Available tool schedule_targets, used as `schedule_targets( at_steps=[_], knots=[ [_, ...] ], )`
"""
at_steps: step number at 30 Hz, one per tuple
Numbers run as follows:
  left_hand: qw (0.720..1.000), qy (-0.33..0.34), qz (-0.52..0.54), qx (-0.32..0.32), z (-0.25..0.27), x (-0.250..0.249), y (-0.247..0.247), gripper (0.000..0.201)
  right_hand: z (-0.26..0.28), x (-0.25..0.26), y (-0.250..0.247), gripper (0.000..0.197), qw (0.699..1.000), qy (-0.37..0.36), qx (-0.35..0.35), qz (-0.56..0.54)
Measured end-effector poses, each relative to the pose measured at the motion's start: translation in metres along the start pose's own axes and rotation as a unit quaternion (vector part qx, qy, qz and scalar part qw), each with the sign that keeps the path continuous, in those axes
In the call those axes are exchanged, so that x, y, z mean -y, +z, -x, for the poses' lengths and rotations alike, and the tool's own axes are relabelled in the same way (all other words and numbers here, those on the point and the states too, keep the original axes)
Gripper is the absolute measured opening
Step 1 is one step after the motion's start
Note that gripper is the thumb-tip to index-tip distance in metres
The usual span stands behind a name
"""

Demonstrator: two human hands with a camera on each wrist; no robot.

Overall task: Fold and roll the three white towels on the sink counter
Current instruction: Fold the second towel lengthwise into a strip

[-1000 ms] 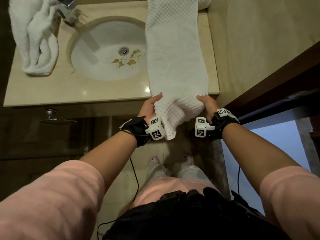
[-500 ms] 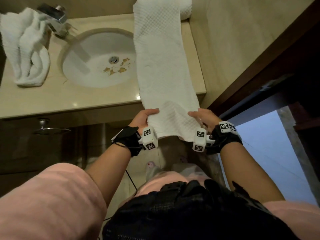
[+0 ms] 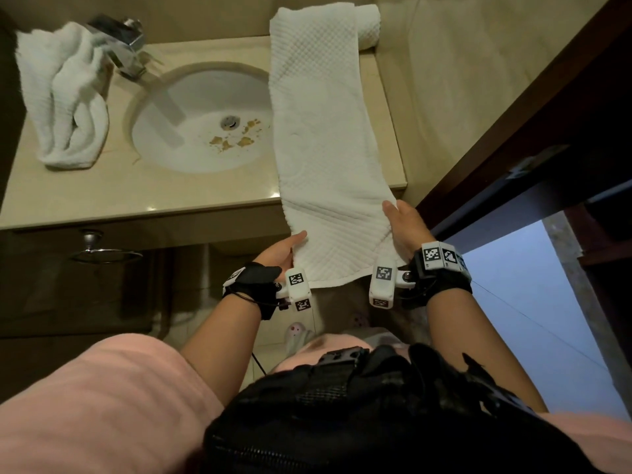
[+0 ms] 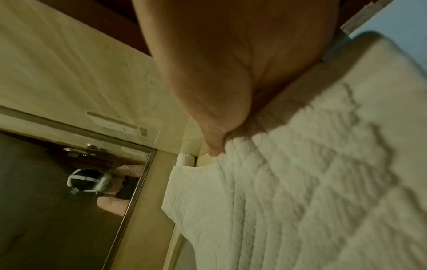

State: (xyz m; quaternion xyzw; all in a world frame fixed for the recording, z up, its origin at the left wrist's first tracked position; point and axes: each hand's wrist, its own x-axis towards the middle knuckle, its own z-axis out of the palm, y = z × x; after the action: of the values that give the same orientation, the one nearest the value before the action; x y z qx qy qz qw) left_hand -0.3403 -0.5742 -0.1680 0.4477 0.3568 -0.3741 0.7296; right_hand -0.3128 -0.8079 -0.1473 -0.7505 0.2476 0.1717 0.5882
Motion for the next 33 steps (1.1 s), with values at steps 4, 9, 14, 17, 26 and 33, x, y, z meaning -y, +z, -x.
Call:
schedule_targets(
  at_steps=[4, 9, 14, 17, 26, 33],
  knots=[
    [0.999, -0.008, -0.049, -0.020, -0.007, 0.011, -0.005, 0.045, -0.009, -0.010, 0.000, 0.045, 0.998, 0.006, -0.026, 0.062],
    [0.998, -0.034, -0.058, -0.015, -0.006, 0.018, -0.010, 0.038, 0.005, -0.005, -0.008, 0.039, 0.996, 0.020, -0.009, 0.082],
    [0.997, -0.078, 0.011, 0.024, -0.002, 0.016, -0.011, 0.039, 0.017, -0.002, -0.019, 0.026, 0.995, 0.058, 0.077, 0.035],
    [0.995, -0.077, 0.056, 0.040, 0.000, 0.018, -0.009, 0.039, 0.017, -0.004, -0.025, 0.026, 0.991, 0.072, 0.108, 0.012],
    [0.991, -0.032, 0.128, -0.019, -0.008, 0.022, -0.014, 0.034, 0.017, -0.006, -0.031, 0.026, 0.994, 0.080, 0.079, 0.011],
    [0.983, -0.035, 0.178, -0.028, -0.009, 0.023, -0.024, 0.042, 0.002, -0.017, -0.022, 0.031, 0.997, 0.071, 0.010, 0.034]
  ],
)
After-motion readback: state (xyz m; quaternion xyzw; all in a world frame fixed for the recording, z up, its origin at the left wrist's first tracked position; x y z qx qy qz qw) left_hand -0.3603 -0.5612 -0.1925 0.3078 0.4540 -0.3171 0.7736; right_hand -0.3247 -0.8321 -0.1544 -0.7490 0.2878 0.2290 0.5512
